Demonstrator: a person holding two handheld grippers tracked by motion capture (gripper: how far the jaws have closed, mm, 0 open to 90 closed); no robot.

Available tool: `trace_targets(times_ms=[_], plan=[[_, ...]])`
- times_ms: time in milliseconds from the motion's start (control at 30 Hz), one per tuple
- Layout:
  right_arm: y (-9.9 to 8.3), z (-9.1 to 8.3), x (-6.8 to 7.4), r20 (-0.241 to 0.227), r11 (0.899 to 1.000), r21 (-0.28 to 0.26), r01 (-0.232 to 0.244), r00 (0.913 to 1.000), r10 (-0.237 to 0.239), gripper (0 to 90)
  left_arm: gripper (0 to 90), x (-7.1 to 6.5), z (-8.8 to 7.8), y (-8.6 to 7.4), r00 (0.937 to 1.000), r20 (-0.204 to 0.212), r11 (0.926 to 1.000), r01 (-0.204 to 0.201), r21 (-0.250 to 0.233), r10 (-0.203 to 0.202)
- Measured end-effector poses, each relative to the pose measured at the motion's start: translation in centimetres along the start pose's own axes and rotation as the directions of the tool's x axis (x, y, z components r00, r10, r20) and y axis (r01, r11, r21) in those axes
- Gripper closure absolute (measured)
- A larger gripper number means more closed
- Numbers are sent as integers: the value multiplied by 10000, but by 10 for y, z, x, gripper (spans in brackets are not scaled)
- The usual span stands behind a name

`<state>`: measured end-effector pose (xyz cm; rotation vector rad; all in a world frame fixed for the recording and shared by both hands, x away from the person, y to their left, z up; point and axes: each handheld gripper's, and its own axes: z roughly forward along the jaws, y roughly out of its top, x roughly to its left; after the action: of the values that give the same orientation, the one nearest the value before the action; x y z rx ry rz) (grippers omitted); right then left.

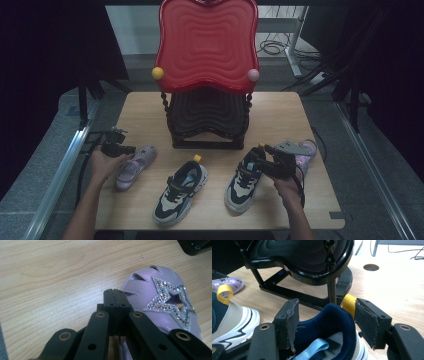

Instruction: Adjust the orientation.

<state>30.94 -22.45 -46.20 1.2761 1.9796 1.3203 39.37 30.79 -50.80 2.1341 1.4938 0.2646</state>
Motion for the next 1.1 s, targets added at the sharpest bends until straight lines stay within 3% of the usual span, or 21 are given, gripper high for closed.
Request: trace_targets(times_ms=[200, 233, 300, 333, 367, 400, 433, 500, 533, 567, 600, 767, 1000, 1100], plan=[[1, 1, 1, 4, 10000, -47, -37, 10000, 37, 375, 876, 2, -1, 0, 9999, 125, 9998, -69, -185, 72], [1, 2, 2, 11, 10000, -18, 1, 10000, -1, 375, 813, 4, -9, -2, 10000, 28, 9981, -54, -610, 56], [-1, 3, 2, 70, 9999, -15, 104, 9999, -104, 373, 740, 0, -21, -5, 9989, -320, 9900, -393, -1353, 353], [-1, 3, 2, 70, 9999, -15, 104, 9999, -104, 373, 709, 0, -21, -5, 9989, -320, 9900, -393, -1353, 353], [-1, 2, 2, 48, 9999, 15, 108, 9999, -108, 372, 709, -4, -28, -7, 9975, -579, 9849, -489, -1664, 397], [-1, -1, 1, -51, 10000, -30, -68, 10000, 68, 373, 620, -12, -41, -10, 9965, -664, 9734, -636, -2201, 501], [-1, -3, 0, -70, 9999, -101, -108, 9999, 108, 373, 576, -12, -41, -10, 9965, -664, 9734, -636, -2201, 501], [1, -8, -1, 41, 9997, -211, -76, 10000, 76, 374, 516, -25, -58, -11, 9971, -486, 9631, -694, -2601, 587], [1, -8, -1, 41, 9997, -211, -76, 10000, 76, 374, 490, -25, -58, -11, 9971, -486, 9631, -694, -2601, 587], [3, -12, -2, 15, 9992, -398, -74, 10000, 74, 374, 461, -36, -67, -13, 9974, -299, 9547, -719, -2886, 661], [3, -12, -2, 15, 9992, -398, -74, 10000, 74, 374, 436, -36, -67, -13, 9974, -299, 9547, -719, -2886, 661], [4, -21, -2, 29, 9983, -566, 141, 9999, -139, 373, 375, -57, -81, -22, 9949, 318, 9366, -790, -3414, 955], [0, -17, -4, 192, 9988, -418, 237, 9996, -229, 372, 368, -63, -80, -23, 9918, 620, 9252, -812, -3706, 1119], [0, -20, -1, 277, 9962, -772, 404, 9989, -384, 379, 367, -62, -80, -26, 9902, 836, 9227, -722, -3788, 1118]])
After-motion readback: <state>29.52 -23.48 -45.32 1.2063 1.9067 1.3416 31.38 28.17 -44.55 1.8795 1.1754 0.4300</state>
